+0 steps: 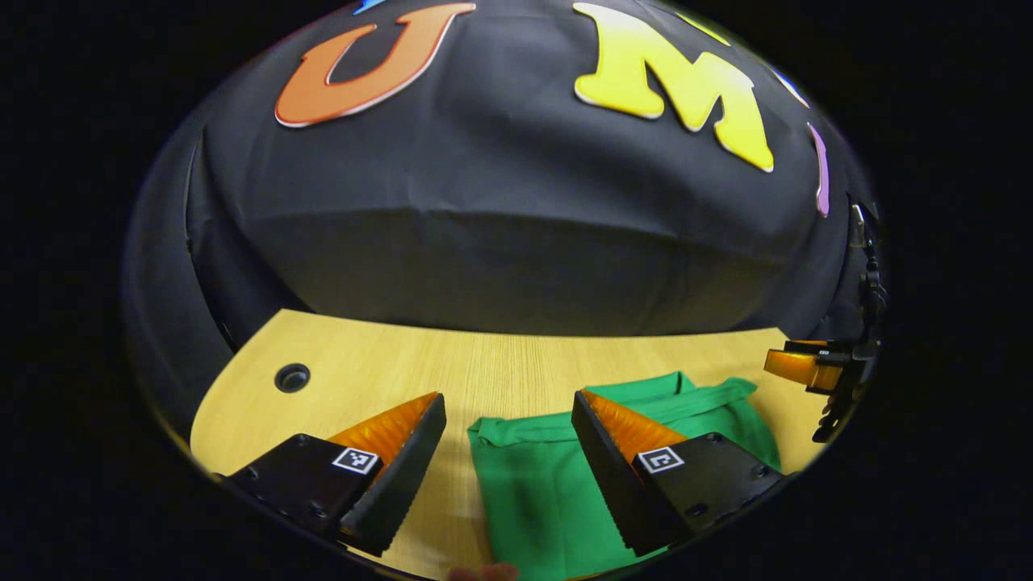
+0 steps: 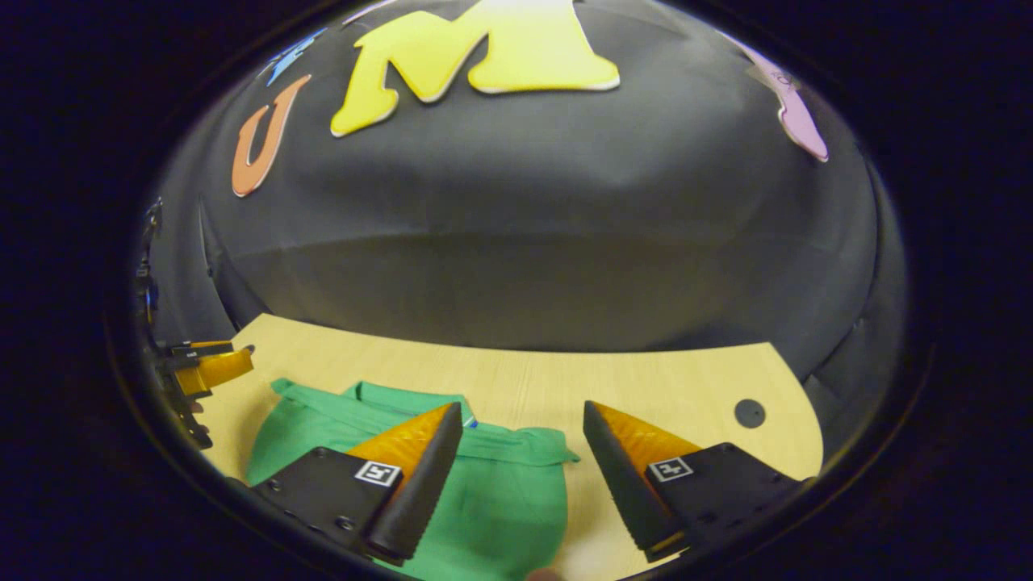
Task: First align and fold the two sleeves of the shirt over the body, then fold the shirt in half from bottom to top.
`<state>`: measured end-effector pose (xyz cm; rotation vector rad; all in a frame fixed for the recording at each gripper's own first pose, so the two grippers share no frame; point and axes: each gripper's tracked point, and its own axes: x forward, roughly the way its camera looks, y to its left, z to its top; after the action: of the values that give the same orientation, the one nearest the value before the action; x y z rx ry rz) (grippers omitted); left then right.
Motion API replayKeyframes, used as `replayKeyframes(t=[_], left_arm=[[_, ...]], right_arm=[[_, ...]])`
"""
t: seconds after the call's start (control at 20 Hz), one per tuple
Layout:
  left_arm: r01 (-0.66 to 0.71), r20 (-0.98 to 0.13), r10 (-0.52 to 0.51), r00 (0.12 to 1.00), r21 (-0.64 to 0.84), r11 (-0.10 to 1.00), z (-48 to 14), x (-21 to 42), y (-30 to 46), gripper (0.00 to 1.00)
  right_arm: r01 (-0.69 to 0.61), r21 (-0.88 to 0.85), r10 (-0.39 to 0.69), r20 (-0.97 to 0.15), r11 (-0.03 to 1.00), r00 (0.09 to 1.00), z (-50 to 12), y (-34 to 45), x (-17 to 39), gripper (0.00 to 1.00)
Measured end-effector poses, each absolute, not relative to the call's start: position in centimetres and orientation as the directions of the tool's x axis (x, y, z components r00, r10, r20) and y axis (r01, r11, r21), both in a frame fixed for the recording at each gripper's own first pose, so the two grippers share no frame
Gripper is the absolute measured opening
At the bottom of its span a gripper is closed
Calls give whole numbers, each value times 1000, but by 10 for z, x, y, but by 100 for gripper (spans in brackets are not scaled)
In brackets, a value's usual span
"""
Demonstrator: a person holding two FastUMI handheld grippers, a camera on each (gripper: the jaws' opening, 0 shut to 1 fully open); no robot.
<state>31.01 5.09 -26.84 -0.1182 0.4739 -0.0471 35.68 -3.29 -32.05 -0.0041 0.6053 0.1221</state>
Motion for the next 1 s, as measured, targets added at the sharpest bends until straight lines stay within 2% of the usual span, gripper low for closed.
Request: replayKeyframes(t=[0.2, 0.4, 0.45, 0.55, 0.6, 0.65, 0.7, 0.75, 0.8, 1.0], left_arm=[[-4, -385, -50, 921, -136, 991, -188, 266, 44, 99], [-19, -260, -15, 965, -127, 992, -94, 201, 39, 98], [-14, -235, -14, 972, -114, 993, -76, 183, 37, 98], [-9, -169, -7, 986, -91, 996, -37, 146, 31, 98], [-8, -131, -3, 991, -84, 996, -19, 130, 28, 98], [-11, -105, 2, 994, -82, 997, -7, 111, 25, 98], [-8, -88, 0, 996, -86, 996, 3, 88, 20, 98], [-4, -73, -2, 997, -85, 996, 9, 68, 18, 100], [-7, -53, 3, 999, -76, 997, 14, 50, 18, 98], [-13, -34, 11, 999, -54, 998, 16, -8, 6, 98]], right_arm=[[-56, 38, 67, -466, 998, 882, -237, -31, 309, 100], [-70, 36, 78, -335, 997, 939, -145, -23, 236, 98], [-77, 39, 85, -307, 996, 948, -125, -18, 216, 93], [-88, 34, 94, -256, 996, 962, -92, -14, 178, 93], [-94, 34, 99, -231, 995, 968, -77, -12, 157, 97], [-99, 30, 103, -204, 995, 973, -61, -8, 137, 97], [-95, 21, 97, -179, 995, 979, -49, -9, 118, 93], [-90, 18, 92, -156, 996, 983, -41, -9, 98, 97], [-93, 15, 94, -133, 996, 987, -32, -7, 80, 92], [-83, -31, 81, -70, 996, 994, -16, -4, 18, 92]])
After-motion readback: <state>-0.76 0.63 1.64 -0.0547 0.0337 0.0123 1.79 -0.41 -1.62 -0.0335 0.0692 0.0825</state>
